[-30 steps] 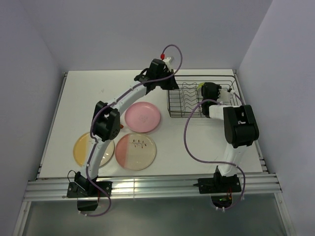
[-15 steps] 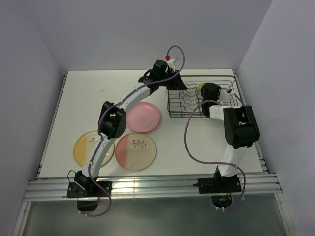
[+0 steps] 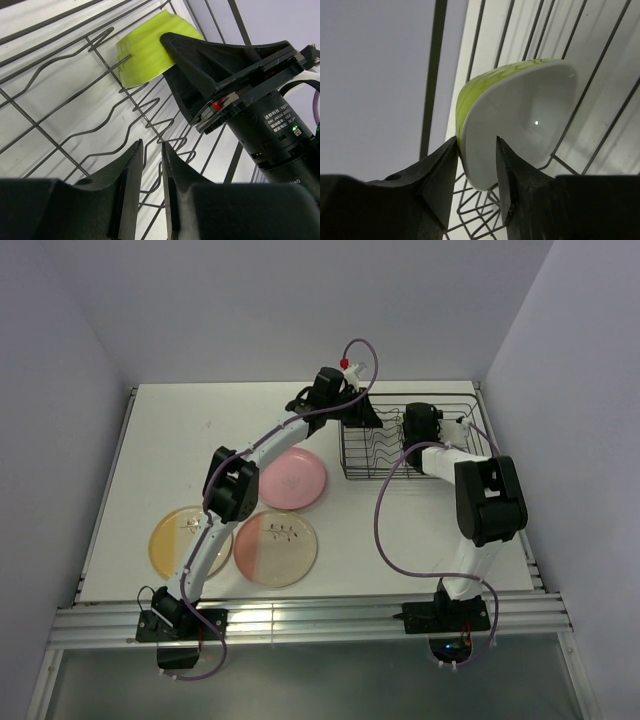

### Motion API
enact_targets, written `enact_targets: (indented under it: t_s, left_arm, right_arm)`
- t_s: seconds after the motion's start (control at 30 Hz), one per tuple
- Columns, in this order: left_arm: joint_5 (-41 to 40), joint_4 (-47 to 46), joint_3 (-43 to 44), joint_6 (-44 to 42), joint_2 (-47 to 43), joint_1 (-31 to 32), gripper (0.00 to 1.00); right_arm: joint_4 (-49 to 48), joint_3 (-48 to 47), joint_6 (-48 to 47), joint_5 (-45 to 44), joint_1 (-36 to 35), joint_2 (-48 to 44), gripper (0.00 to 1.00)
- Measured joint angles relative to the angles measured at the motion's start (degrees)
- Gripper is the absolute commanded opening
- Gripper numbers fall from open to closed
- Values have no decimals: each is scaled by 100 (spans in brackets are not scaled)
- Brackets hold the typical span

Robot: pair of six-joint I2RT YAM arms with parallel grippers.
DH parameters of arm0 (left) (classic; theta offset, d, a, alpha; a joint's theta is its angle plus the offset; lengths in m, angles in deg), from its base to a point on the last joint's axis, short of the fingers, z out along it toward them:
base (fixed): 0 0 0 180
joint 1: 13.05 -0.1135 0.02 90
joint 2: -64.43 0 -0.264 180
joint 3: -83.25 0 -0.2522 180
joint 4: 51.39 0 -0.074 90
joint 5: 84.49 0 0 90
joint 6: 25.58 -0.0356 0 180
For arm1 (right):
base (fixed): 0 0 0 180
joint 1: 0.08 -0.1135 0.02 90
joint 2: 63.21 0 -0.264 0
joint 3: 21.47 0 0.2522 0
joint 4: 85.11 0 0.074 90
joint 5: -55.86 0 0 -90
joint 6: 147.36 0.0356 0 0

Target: Load the mixed dishes into the dish rack

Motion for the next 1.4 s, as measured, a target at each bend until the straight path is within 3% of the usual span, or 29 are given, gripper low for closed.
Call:
enact_targets:
  t_s: [0.5, 1.13, 1.23, 1.37, 1.4]
  left_arm:
    - [-2, 66, -133, -105, 0, -7, 29]
    - [-46, 101, -422, -258, -79, -11, 28]
    - [-52, 118, -424, -260, -79, -11, 24]
    - [-133, 160, -579, -302, -114, -13, 0]
    - [-151, 175, -632, -306, -120, -13, 0]
  right_arm:
    - [2120, -319, -61, 315, -111, 55, 45]
    - [1550, 608, -927, 1027, -101, -905, 44]
    - [1569, 605, -1045, 1088, -57, -922, 40]
    - [1779, 575, -1226, 1078, -11, -920, 27]
    - [1845, 555, -1261, 1069, 2, -920, 21]
